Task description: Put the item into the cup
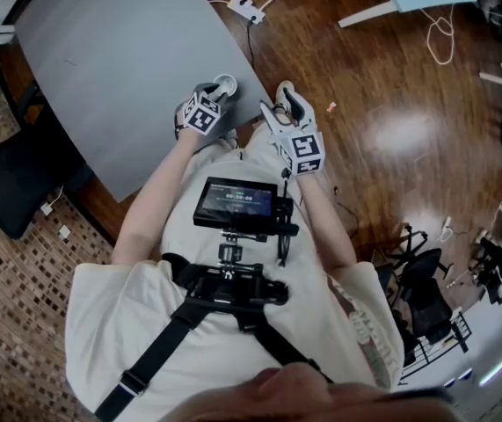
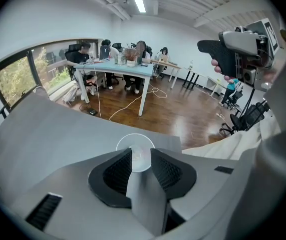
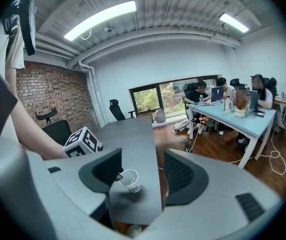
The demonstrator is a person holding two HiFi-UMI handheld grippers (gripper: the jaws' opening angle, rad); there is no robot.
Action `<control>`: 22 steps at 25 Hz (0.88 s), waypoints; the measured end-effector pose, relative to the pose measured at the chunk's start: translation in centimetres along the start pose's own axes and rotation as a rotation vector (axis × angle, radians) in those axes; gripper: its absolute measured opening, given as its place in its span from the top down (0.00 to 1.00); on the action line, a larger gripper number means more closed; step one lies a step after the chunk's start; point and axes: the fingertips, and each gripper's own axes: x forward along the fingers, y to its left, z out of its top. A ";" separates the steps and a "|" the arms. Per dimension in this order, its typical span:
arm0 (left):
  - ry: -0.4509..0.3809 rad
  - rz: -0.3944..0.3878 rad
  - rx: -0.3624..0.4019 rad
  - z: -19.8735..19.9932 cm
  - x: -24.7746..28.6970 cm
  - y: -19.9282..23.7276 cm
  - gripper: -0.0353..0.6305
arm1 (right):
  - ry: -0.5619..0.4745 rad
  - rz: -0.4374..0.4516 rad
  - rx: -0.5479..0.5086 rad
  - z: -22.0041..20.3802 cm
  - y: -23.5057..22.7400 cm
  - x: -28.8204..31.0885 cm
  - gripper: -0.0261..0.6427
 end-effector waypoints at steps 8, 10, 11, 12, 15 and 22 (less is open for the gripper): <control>-0.198 0.013 -0.092 0.5 -5.9 0.0 0.73 | -0.037 0.011 -0.042 1.7 1.9 0.2 0.54; -0.241 0.007 -0.100 0.2 -7.8 -0.2 0.73 | -0.036 0.015 -0.046 1.8 2.8 0.2 0.54; -0.262 0.007 -0.096 0.1 -8.7 -0.3 0.73 | -0.037 0.016 -0.050 1.8 3.3 0.2 0.54; -0.280 0.008 -0.092 -0.1 -9.6 -0.4 0.73 | -0.040 0.016 -0.057 1.9 3.7 0.1 0.54; -0.322 -0.004 -0.106 -0.5 -11.4 -1.1 0.73 | -0.044 0.008 -0.071 1.6 4.4 -0.4 0.54; -0.460 -0.021 -0.164 0.1 -15.1 -1.8 0.72 | -0.060 -0.009 -0.071 1.6 5.7 -1.6 0.54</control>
